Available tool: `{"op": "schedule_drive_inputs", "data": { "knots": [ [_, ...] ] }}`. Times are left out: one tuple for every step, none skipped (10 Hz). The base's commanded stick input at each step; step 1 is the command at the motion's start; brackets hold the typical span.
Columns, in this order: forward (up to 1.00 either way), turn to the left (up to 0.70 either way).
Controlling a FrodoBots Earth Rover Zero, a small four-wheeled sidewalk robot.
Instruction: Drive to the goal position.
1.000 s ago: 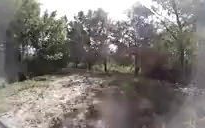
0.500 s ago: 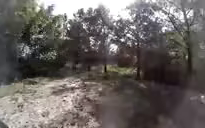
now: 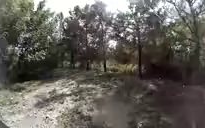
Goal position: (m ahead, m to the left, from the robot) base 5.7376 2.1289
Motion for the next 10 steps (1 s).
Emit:
{"op": "schedule_drive_inputs", "data": {
  "knots": [
    [0.85,0.27],
    [0.85,0.15],
    [0.85,0.03],
    [0.85,0.0],
    [0.85,0.0],
    [0.85,0.0],
    [0.85,0.0],
    [0.85,0.0],
    [0.85,0.0],
    [0.85,0.0]
  ]
}}
